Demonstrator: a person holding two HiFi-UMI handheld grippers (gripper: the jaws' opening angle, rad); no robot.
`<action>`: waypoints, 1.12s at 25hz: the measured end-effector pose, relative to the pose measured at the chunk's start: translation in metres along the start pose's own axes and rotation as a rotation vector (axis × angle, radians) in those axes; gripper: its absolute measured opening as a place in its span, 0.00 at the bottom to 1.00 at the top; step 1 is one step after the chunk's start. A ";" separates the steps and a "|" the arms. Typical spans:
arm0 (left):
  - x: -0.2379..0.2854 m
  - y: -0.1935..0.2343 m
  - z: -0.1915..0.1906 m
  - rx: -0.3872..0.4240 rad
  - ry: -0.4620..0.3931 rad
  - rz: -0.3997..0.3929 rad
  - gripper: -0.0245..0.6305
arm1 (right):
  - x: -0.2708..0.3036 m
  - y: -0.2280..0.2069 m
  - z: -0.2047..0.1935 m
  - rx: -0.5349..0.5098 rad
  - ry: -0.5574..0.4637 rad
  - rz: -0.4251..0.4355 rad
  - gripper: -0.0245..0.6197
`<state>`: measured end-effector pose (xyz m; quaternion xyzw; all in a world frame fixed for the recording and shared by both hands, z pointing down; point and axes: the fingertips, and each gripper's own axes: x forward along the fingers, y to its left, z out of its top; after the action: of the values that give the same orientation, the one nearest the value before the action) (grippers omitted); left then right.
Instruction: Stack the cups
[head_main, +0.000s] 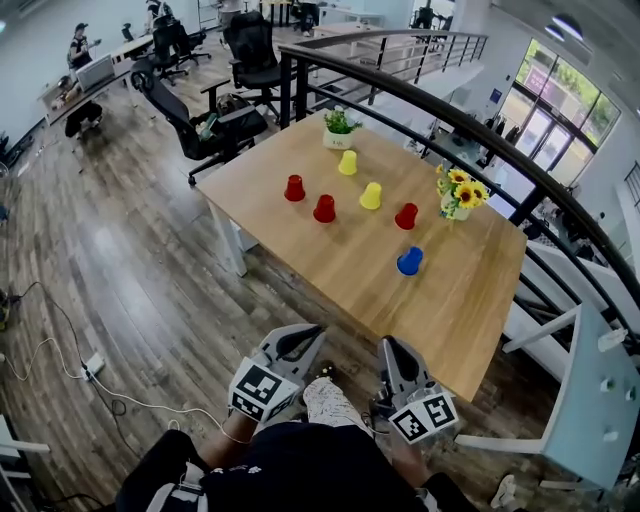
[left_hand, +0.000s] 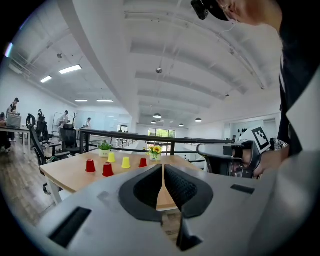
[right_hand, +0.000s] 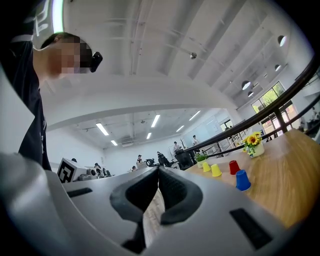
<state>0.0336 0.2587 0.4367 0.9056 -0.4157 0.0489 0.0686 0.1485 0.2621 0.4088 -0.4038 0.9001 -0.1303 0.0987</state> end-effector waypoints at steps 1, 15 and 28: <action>0.001 0.006 0.000 0.002 0.001 0.011 0.07 | 0.007 -0.002 -0.001 0.002 0.000 0.008 0.04; 0.049 0.097 0.026 0.033 0.009 0.105 0.07 | 0.104 -0.068 0.009 0.032 -0.017 0.023 0.06; 0.125 0.134 0.025 0.027 0.077 0.034 0.07 | 0.125 -0.182 0.000 0.021 0.069 -0.234 0.20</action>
<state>0.0136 0.0746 0.4416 0.8967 -0.4275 0.0903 0.0715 0.1947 0.0513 0.4570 -0.5005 0.8482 -0.1642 0.0562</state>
